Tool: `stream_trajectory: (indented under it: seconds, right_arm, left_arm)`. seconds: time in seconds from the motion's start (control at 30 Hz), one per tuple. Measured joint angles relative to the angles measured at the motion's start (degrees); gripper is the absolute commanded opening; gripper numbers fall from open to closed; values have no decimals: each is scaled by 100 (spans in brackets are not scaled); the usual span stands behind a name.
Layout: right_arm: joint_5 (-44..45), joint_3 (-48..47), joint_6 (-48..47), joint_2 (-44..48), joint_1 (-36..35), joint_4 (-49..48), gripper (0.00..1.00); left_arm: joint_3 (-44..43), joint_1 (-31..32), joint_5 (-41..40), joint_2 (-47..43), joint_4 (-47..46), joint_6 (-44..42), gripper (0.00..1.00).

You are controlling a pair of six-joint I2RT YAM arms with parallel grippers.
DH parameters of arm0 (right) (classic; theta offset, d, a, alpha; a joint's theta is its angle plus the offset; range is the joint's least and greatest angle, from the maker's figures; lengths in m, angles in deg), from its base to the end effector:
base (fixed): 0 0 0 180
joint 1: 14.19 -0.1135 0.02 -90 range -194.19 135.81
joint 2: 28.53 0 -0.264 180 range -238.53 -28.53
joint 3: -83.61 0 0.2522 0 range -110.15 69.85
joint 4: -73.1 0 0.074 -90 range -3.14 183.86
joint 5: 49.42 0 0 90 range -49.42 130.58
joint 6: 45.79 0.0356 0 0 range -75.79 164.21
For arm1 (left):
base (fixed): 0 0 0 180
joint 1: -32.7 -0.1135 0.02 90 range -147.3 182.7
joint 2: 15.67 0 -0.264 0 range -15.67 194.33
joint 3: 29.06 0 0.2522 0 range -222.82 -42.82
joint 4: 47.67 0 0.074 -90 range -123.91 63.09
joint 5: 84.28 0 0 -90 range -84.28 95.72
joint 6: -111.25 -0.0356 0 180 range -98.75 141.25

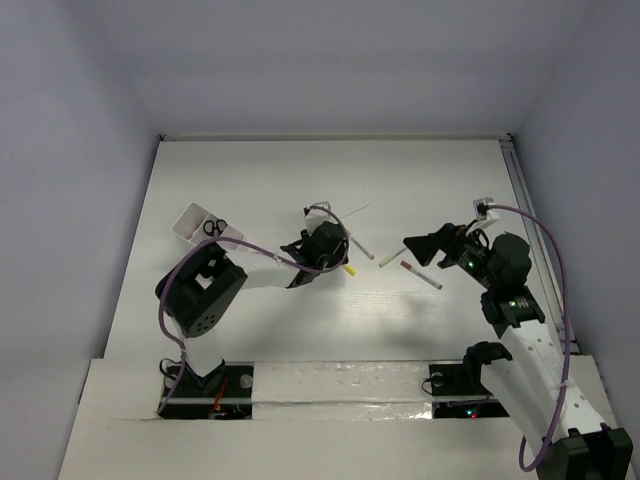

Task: Sort the stationery into containers
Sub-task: Pick up the pen from the center of the board.

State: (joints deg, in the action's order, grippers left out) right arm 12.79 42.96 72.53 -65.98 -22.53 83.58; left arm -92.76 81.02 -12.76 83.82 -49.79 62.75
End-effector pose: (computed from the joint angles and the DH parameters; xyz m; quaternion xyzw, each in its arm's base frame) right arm 0.1627 0.0406 0.2747 -0.0299 0.7451 0.3728 0.5522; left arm 0.2463 -0.2597 0.1667 -0.0239 0.8731 -0.2287 0.4299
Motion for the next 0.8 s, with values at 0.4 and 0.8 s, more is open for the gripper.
stream_trajectory:
  seconds: [0.4, 0.8]
  right_arm:
    - [-116, 0, 20, -46, 0, -17, 100]
    - [-103, 0, 15, -48, 0, -13, 100]
  left_arm:
    - [-702, -9, -684, 717, 267, -304, 36]
    - [-1058, -9, -767, 940, 573, -990, 28]
